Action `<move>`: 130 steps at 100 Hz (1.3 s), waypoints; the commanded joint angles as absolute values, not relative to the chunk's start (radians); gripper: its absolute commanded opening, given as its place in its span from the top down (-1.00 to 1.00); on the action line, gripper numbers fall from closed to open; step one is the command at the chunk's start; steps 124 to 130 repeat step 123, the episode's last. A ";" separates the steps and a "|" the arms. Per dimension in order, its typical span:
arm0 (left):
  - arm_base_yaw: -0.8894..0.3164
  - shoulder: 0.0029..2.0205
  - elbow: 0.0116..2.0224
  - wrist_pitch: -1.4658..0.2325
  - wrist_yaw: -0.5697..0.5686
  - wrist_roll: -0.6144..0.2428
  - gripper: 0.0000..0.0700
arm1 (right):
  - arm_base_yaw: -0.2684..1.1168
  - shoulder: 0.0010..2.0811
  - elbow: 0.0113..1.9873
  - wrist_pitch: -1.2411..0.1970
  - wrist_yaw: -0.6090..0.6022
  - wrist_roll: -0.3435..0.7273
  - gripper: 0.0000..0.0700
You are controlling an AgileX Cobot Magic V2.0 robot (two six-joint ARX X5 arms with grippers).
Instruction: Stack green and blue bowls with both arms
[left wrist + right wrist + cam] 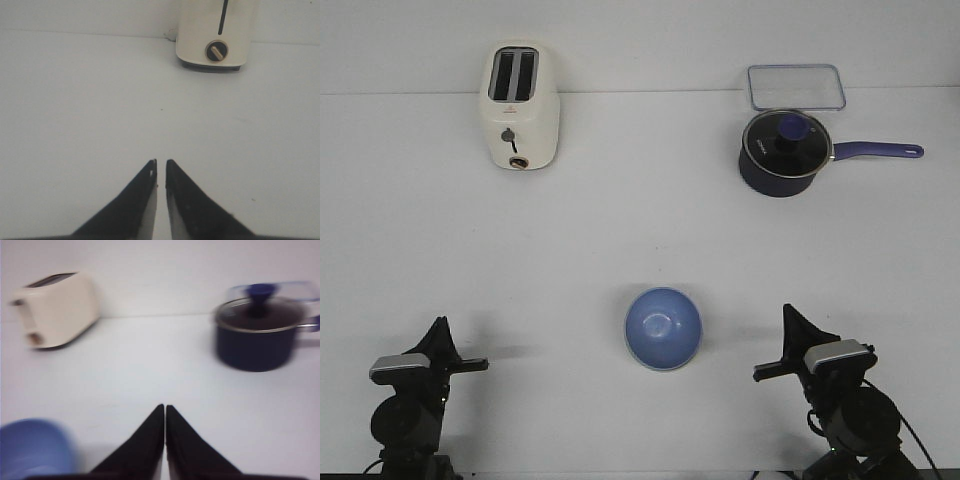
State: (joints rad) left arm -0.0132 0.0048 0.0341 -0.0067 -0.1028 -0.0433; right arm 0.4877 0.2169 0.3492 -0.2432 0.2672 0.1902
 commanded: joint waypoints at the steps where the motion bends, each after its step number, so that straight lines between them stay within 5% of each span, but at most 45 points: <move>1: -0.012 0.003 0.014 0.005 -0.105 -0.039 0.96 | 0.339 0.181 0.273 -0.200 0.199 0.102 0.99; 16: -0.012 0.003 0.014 0.005 -0.105 -0.039 0.96 | 0.102 0.067 0.133 -0.138 0.019 0.025 0.99; 30: -0.012 0.003 0.014 0.005 -0.105 -0.039 0.96 | 0.020 0.014 0.057 -0.102 -0.007 -0.006 0.99; 130: -0.011 0.003 0.014 0.005 -0.105 -0.038 0.96 | 0.006 0.001 0.013 -0.098 -0.003 0.002 0.99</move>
